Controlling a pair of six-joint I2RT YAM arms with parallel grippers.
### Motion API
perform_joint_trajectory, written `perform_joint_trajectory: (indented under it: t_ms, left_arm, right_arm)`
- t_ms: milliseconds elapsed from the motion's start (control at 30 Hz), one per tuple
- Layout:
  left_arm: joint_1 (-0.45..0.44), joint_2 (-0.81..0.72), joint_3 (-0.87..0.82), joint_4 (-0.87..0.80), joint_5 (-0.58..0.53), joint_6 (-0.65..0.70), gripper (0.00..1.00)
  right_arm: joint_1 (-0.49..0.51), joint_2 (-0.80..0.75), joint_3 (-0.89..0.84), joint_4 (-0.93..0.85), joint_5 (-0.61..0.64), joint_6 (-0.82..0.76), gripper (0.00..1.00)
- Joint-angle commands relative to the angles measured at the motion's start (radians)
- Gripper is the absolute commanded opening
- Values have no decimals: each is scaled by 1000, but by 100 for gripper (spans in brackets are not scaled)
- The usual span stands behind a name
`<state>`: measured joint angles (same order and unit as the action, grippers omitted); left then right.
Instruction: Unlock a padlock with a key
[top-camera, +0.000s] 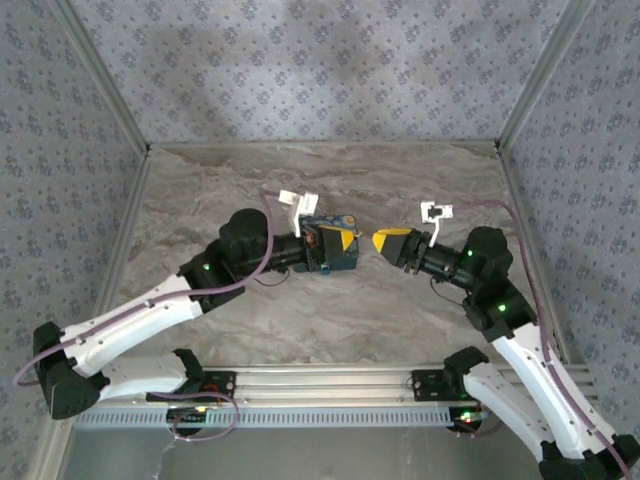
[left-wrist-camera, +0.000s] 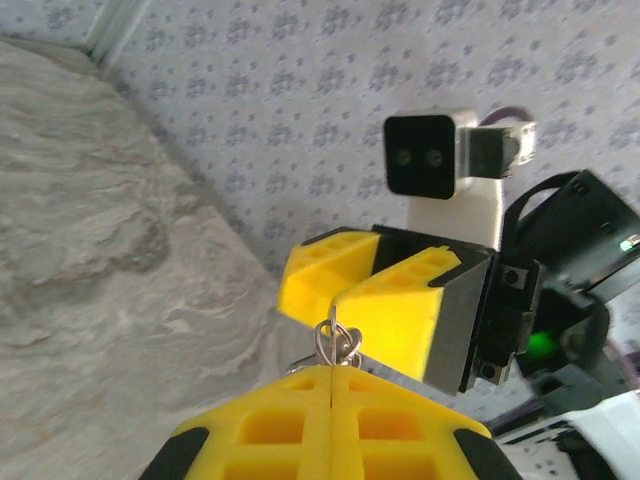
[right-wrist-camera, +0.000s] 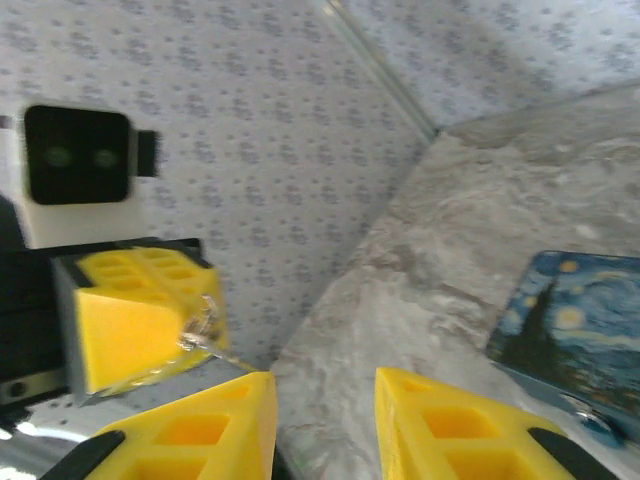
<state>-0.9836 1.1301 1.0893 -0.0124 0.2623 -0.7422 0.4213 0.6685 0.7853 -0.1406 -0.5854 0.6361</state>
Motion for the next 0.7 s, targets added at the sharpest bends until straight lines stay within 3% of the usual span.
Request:
perform_joint_trajectory:
  t_ms: [0,267,433,667]
  left_arm:
    - [14,61,140,-441,-48,97,0]
    - [50,325,356,-958,-58,205,0]
    - [-1,498,543,-1265,-230,297,0]
    - [-26,565,633,-1338,-231,345,0]
  right_arm:
    - [-5,22,74,-247,68,-158,31]
    - [-5,134,62,-313,118,-203,27]
    - [-5,189,15,-343,130,-213,25]
    - [-4,170,-120,-172,-16,-182,30]
